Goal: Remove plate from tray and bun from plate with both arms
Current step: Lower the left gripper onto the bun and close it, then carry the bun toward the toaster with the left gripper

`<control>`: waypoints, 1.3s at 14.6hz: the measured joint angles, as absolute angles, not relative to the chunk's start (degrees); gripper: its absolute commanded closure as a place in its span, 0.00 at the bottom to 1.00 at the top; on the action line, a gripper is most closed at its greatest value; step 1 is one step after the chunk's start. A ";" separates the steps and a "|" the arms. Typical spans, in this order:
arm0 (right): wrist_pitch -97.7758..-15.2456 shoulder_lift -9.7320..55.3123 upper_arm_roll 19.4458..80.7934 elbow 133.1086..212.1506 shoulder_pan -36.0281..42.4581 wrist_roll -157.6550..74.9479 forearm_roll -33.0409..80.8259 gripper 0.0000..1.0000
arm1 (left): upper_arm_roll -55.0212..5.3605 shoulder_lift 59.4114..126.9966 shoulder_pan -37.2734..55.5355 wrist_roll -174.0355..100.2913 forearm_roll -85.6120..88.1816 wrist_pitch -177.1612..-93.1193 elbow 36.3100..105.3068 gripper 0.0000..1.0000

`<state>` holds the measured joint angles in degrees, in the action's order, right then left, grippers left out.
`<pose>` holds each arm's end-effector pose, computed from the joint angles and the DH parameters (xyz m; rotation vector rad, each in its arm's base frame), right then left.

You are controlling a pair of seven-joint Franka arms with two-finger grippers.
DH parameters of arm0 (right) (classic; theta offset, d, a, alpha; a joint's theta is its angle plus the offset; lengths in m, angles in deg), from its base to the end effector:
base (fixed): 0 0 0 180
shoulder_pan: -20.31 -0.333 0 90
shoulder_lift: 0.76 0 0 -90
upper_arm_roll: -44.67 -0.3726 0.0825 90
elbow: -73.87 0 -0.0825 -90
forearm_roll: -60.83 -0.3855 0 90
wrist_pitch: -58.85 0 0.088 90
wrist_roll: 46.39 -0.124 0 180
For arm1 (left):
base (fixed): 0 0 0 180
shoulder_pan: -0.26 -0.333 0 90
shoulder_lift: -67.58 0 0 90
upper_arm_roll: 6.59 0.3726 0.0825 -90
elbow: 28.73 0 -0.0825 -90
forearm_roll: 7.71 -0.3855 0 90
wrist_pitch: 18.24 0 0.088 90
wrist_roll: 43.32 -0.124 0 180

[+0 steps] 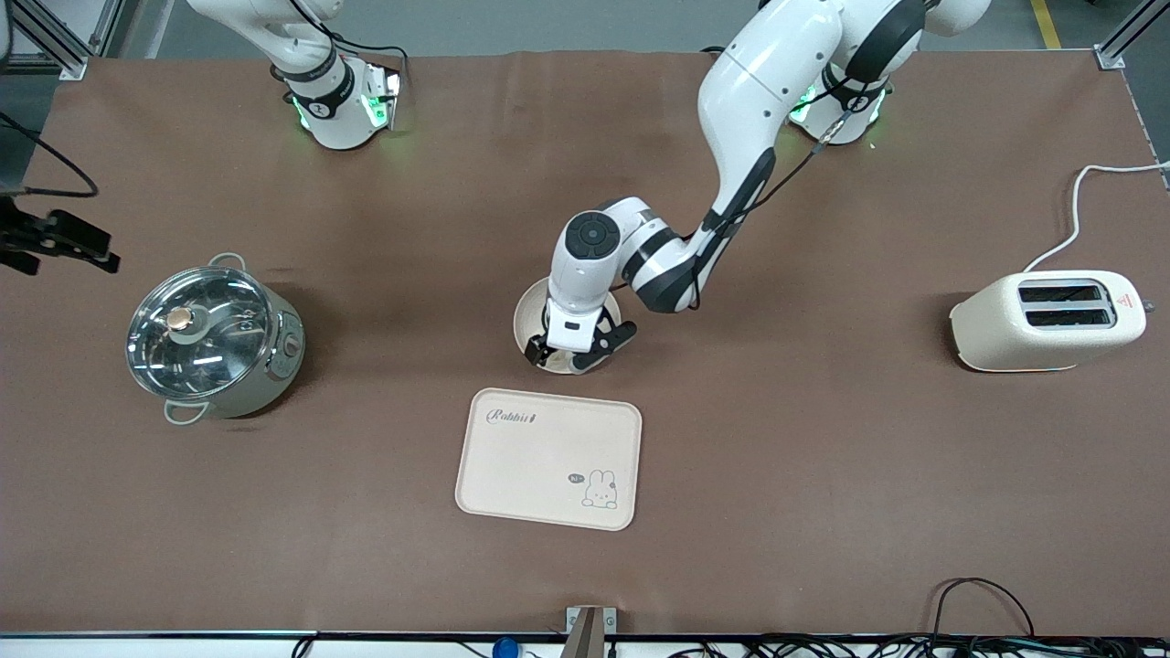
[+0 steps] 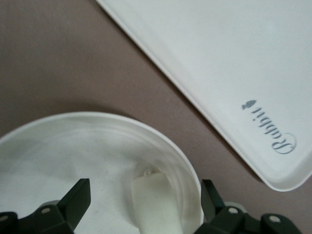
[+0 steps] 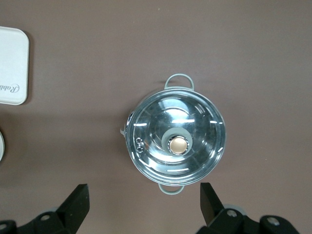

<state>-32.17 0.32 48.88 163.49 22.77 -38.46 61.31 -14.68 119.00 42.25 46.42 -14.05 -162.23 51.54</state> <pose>0.5608 -0.0662 0.6583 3.1310 0.0347 0.0068 0.5340 -0.5938 0.2083 2.7554 0.9668 0.0728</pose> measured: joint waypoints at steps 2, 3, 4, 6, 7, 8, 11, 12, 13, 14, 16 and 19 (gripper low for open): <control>-31.76 0.33 48.68 162.33 22.79 -38.37 61.35 0.00 | -14.58 120.07 42.75 48.17 -14.05 -163.10 51.19 0.01; -31.75 0.34 48.45 162.28 22.78 -38.37 61.37 0.00 | -14.58 120.25 42.75 48.94 -14.05 -163.16 51.02 0.05; -31.80 0.37 48.22 162.27 22.77 -38.37 61.43 0.00 | -14.57 120.25 42.72 49.66 -14.05 -163.16 50.86 0.16; -32.05 0.44 47.87 161.88 22.65 -38.37 61.49 0.00 | -14.59 120.25 42.74 50.99 -14.05 -163.16 50.50 0.68; -31.99 0.44 47.72 161.61 22.51 -38.37 61.53 0.00 | -14.61 120.25 42.76 51.04 -14.05 -163.16 50.39 0.76; -31.99 0.44 47.60 161.40 22.40 -38.37 61.60 0.00 | -14.63 120.25 42.79 51.06 -14.05 -163.16 50.29 0.80; -31.85 0.47 47.53 161.27 22.17 -38.38 61.66 0.00 | -14.68 120.24 42.97 51.16 -14.05 -163.16 50.06 0.99; -31.85 0.51 47.52 161.27 22.12 -38.38 61.66 0.00 | -14.69 120.21 43.03 51.16 -14.05 -163.16 49.87 1.00; -31.84 0.56 47.51 161.28 22.09 -38.38 61.67 0.00 | -14.69 120.15 43.06 51.16 -14.05 -163.16 49.63 1.00; -31.84 0.61 47.51 161.28 22.09 -38.38 61.67 0.00 | -14.67 119.97 43.04 51.00 -14.10 -162.94 49.45 1.00; -31.82 0.64 47.51 161.28 22.09 -38.39 61.68 0.00 | -14.57 118.65 42.61 46.24 -14.55 -158.90 49.00 1.00; -31.66 0.74 47.58 161.32 22.11 -38.41 61.70 0.00 | -14.11 112.24 39.09 26.53 -14.70 -144.74 47.80 1.00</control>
<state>-31.66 0.74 47.58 161.32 22.11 -38.41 61.70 -14.11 112.24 39.09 26.53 -14.70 -144.74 47.80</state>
